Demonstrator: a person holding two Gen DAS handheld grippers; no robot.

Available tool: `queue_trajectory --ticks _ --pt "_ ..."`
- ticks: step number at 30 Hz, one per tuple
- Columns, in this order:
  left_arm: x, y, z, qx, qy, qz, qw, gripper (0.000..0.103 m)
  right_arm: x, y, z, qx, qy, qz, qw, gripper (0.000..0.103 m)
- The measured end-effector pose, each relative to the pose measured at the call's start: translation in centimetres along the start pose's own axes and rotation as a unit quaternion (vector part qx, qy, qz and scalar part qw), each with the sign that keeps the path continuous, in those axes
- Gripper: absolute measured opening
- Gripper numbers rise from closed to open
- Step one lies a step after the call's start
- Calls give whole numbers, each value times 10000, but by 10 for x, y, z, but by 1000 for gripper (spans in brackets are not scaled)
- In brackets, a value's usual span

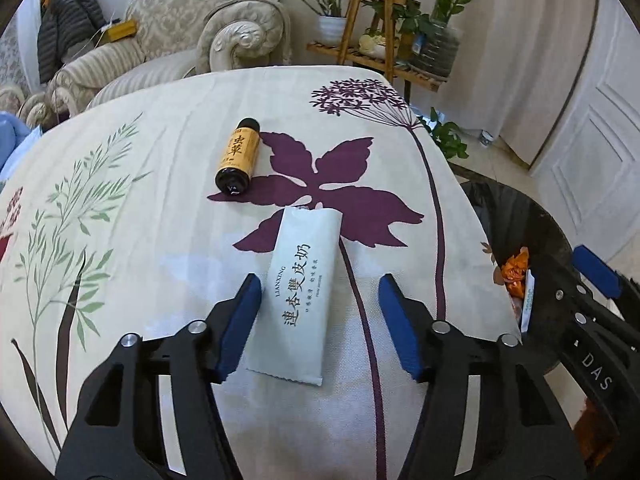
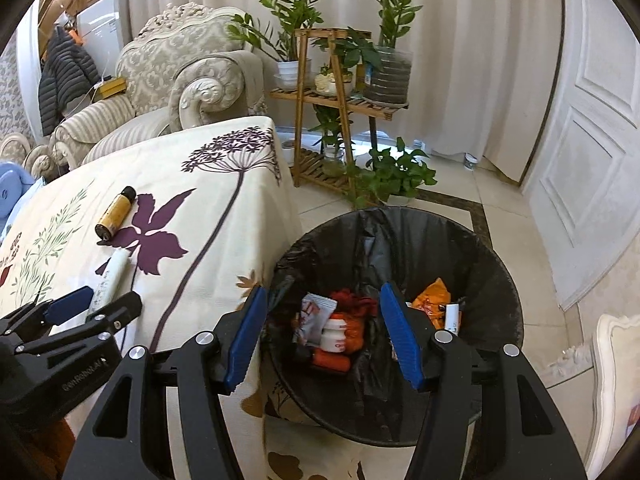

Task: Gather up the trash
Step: 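Move both open grippers back over the table to the white sachet, then grasp the white printed sachet with the left gripper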

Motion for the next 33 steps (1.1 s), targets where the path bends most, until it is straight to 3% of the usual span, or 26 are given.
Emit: queue_trajectory --ticks 5,10,15,33 --pt "1 -1 0 -68 101 73 9999 33 0 -1 -10 81 -24 -13 10000 58" --pt "5 0 -8 44 304 168 9994 31 -1 -4 -24 190 -87 -21 9998 58" --pt "16 -1 -27 31 69 387 9992 31 0 -12 -49 363 -207 18 9991 58" --pt "34 2 -189 945 -797 426 9914 31 -22 -38 -167 1036 -651 -22 9925 58"
Point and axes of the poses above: each gripper's, at about its wrist camera, not at the fingertips, and x roughly against the way its jaws point, z to its right, y to its underside, the point moved 6 cm from there along -x, roughly the way its jaws point, and after that the axes turned 1 degree about y, right-handed, at the moved point
